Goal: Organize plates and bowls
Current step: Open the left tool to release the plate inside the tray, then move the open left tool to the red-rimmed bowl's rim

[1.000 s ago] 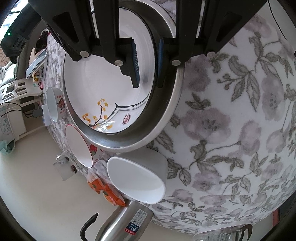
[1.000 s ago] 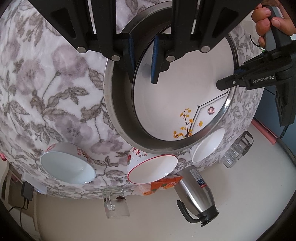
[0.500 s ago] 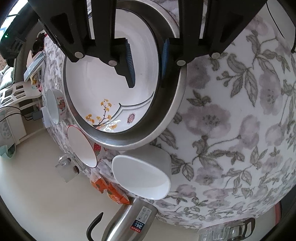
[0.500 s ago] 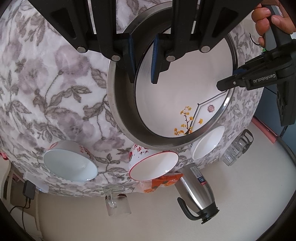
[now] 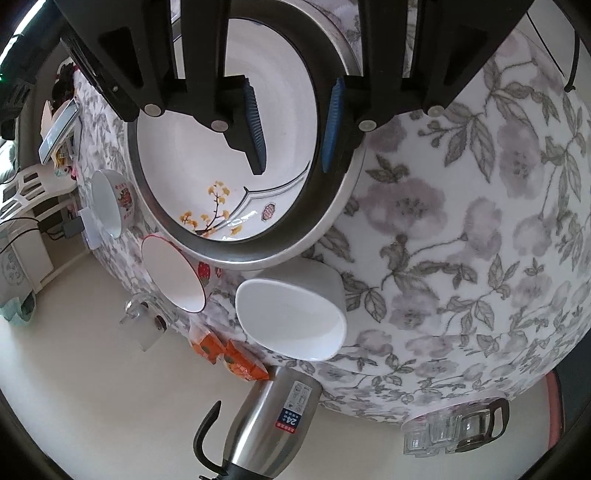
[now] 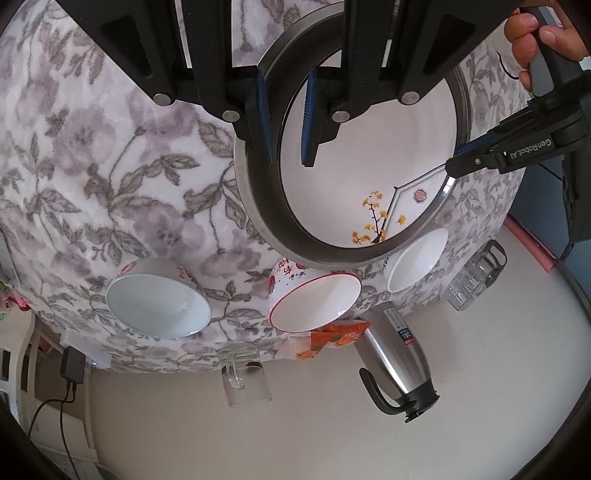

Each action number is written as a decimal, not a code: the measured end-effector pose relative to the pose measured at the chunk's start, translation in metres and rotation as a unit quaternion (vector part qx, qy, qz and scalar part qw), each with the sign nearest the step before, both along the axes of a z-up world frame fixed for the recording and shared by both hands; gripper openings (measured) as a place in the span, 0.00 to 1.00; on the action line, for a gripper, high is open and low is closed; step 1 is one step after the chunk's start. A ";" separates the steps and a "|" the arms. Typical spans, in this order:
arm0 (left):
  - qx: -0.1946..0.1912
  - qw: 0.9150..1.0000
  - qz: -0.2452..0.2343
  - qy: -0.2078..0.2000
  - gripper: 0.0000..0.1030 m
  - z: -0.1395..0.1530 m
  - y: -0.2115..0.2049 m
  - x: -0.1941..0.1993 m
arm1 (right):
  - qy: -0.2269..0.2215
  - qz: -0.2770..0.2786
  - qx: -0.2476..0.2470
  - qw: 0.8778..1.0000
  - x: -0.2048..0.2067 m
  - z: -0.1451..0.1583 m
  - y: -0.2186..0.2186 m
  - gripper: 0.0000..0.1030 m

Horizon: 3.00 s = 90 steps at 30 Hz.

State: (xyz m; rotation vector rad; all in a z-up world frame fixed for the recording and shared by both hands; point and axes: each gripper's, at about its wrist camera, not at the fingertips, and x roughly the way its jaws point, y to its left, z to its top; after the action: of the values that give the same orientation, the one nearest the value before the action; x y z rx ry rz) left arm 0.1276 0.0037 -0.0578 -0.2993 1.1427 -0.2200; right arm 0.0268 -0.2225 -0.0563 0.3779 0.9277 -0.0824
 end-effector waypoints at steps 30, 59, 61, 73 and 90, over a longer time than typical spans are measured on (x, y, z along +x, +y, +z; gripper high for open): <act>0.069 0.994 0.045 -0.070 0.92 0.023 0.009 -0.009 | -0.031 -0.032 -0.071 0.996 -0.007 0.017 0.001 1.00; 0.000 0.992 -0.056 -0.110 0.98 0.058 -0.021 0.052 | -0.048 -0.012 -0.036 0.998 0.039 0.033 -0.027 1.00; -0.006 0.993 -0.057 -0.101 0.98 0.060 -0.019 0.064 | -0.045 -0.007 -0.033 0.998 0.047 0.034 -0.027 1.00; -0.002 0.994 -0.085 -0.062 0.80 0.045 -0.032 0.112 | -0.020 -0.016 0.002 1.000 0.100 0.020 -0.042 0.64; 0.053 0.985 -0.166 -0.009 0.34 0.001 -0.117 0.148 | 0.024 -0.008 0.033 0.999 0.150 -0.016 -0.060 0.32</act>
State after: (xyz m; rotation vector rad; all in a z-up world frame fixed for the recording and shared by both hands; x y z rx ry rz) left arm 0.2752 -0.1135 -0.0568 -0.0102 1.1785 -0.4519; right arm 0.1763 -0.2822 -0.0725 0.4451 0.9763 -0.0760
